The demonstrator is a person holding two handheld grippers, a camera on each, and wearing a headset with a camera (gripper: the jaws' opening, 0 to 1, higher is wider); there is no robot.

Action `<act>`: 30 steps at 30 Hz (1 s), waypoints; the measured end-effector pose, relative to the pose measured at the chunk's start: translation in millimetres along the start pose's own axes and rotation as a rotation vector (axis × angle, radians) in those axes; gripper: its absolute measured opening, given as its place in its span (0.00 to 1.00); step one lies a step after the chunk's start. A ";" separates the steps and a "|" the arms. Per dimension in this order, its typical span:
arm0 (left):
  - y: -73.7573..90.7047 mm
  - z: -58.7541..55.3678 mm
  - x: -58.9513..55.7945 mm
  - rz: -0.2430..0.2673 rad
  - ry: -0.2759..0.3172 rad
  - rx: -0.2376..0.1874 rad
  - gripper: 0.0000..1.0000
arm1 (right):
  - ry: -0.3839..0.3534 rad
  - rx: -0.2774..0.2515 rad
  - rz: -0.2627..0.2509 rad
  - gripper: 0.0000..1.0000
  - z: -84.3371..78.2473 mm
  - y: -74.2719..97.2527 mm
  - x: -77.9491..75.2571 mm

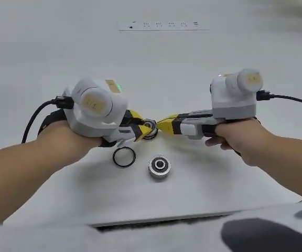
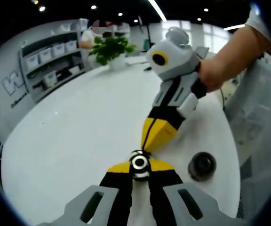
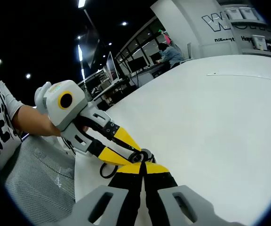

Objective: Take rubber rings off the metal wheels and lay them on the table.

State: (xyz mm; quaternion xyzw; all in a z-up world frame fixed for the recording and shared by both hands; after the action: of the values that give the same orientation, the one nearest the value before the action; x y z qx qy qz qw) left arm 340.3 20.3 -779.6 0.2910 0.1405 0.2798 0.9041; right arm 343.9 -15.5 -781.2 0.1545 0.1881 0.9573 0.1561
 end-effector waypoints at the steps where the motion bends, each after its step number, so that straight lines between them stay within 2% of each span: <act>1: -0.1 -0.2 0.3 0.001 -0.002 0.001 0.12 | -0.002 -0.003 0.005 0.00 0.5 -0.4 1.1; 20: -0.5 -0.7 -2.0 0.001 -0.017 0.006 0.12 | 0.020 -0.001 0.025 0.00 2.3 -3.3 7.6; 22: -0.6 -0.6 -2.7 0.000 -0.018 0.006 0.12 | 0.024 -0.003 0.032 0.00 3.0 -4.1 9.3; 23: -0.6 -0.6 -2.7 0.001 -0.018 0.006 0.12 | 0.023 -0.014 0.067 0.00 5.4 -5.0 16.1; 25: -0.7 -0.6 -2.7 0.002 -0.015 0.005 0.12 | 0.048 -0.009 0.049 0.00 7.2 -5.2 14.4; 30: -1.3 0.1 -2.5 0.005 -0.014 0.003 0.12 | 0.034 -0.005 0.042 0.00 5.5 -6.1 11.4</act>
State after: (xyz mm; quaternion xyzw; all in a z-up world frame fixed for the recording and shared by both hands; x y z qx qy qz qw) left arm 338.8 18.0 -780.0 0.2947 0.1339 0.2800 0.9038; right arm 337.0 -4.3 -776.1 0.1415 0.1850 0.9634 0.1330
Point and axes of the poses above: the centre of the closed fingertips' face, and the gripper's own axes: y roughly backward along the fingers, x roughly to its left, z roughly out of its top, the point moved 2 cm from there along y, roughly backward along the fingers, and after that the axes turned 14 degrees about y, right-handed, at the moved point
